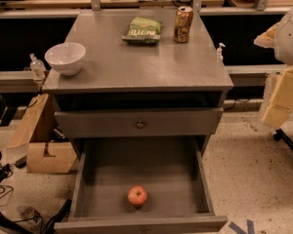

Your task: Pick apple from middle drawer and place on counter

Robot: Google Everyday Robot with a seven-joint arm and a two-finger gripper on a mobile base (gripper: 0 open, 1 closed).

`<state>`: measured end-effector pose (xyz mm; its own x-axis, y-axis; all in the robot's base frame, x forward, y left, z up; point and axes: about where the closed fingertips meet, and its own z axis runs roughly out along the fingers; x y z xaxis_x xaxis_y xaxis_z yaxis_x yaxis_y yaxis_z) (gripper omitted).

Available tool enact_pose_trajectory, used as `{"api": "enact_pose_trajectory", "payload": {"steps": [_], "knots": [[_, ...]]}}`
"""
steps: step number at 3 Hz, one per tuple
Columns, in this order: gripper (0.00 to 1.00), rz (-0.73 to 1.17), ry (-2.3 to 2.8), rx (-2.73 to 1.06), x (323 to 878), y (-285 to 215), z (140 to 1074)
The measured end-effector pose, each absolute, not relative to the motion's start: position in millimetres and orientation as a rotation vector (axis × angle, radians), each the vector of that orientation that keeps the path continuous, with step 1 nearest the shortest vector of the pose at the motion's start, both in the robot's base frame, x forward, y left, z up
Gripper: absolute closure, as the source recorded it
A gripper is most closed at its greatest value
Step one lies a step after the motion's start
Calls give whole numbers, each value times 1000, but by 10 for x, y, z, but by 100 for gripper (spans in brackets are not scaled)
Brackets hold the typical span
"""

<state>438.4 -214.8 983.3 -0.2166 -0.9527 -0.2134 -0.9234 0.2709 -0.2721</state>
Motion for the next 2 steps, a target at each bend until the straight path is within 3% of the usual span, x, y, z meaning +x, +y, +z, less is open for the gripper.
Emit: {"api": "enact_pose_trajectory", "payload": {"steps": [2], "knots": [[0,-91,2126,-1673,4459,-2163,9663]]}}
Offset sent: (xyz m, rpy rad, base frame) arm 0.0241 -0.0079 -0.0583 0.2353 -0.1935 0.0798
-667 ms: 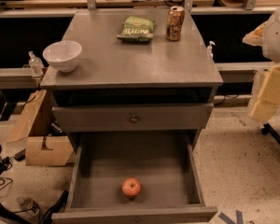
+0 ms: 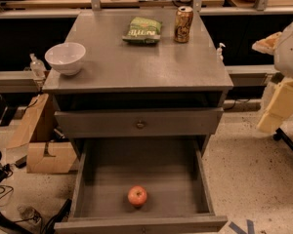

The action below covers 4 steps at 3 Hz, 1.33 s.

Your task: Pick apple from middle drawer and place on counter

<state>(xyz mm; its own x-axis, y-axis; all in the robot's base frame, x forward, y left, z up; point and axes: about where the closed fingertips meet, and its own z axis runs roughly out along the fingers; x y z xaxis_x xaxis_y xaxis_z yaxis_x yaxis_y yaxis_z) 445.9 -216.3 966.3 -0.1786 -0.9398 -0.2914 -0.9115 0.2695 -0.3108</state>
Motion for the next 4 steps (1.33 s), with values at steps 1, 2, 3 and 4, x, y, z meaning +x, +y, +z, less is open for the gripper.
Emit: {"api": "enact_pose_trajectory", "payload": {"steps": [1,2,3,4], "knots": [[0,33,2017,-1637,4436,-2161,9157],[0,192,1862,-1511,4510,-2027,8443],[0,220,1736,-1409,4744,-1924,8095],[0,223,1741,-1411,4740,-1908,8086]]}}
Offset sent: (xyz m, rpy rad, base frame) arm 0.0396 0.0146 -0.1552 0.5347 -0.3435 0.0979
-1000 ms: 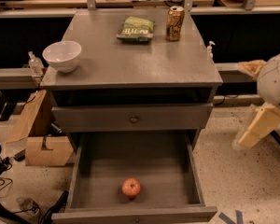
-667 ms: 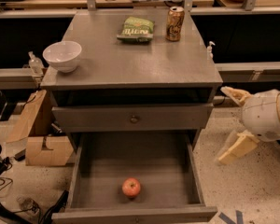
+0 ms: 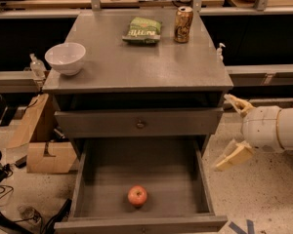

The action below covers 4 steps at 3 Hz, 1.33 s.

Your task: Pick apple from middle drawer and place on counter

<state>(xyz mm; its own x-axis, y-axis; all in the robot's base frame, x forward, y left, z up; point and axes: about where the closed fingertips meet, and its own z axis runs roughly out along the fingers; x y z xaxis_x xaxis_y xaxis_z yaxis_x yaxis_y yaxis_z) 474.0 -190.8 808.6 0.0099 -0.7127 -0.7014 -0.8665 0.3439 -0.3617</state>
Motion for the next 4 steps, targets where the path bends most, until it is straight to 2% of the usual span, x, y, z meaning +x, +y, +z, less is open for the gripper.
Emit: {"api": "enact_pose_trajectory", "payload": {"steps": [1,4], "knots": [[0,246,1740,-1399,4843,-1758,7840],[0,488,1639,-1497,4893,-735,6082]]}}
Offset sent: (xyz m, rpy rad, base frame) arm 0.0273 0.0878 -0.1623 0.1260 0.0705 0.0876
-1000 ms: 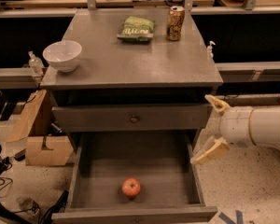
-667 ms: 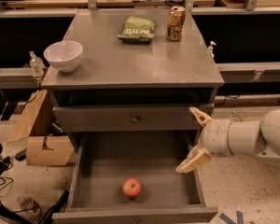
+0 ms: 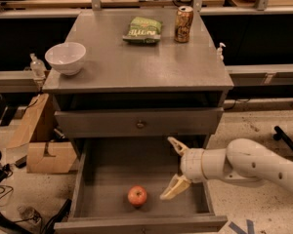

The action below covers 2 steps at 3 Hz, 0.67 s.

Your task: Pick apple from middle drawer and place on counter

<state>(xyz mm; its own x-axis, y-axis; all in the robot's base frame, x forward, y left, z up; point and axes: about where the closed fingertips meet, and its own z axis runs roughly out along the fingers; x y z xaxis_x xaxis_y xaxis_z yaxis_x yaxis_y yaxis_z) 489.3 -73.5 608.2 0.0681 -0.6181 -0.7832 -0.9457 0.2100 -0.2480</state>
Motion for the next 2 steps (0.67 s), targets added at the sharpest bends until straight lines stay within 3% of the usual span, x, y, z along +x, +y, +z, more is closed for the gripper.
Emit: {"api": "enact_pose_trajectory", "payload": {"steps": [1,2], "knots": [[0,557,1614,-1548,4922,-433,5572],[0,557,1614,-1548,4922,-433,5572]]}}
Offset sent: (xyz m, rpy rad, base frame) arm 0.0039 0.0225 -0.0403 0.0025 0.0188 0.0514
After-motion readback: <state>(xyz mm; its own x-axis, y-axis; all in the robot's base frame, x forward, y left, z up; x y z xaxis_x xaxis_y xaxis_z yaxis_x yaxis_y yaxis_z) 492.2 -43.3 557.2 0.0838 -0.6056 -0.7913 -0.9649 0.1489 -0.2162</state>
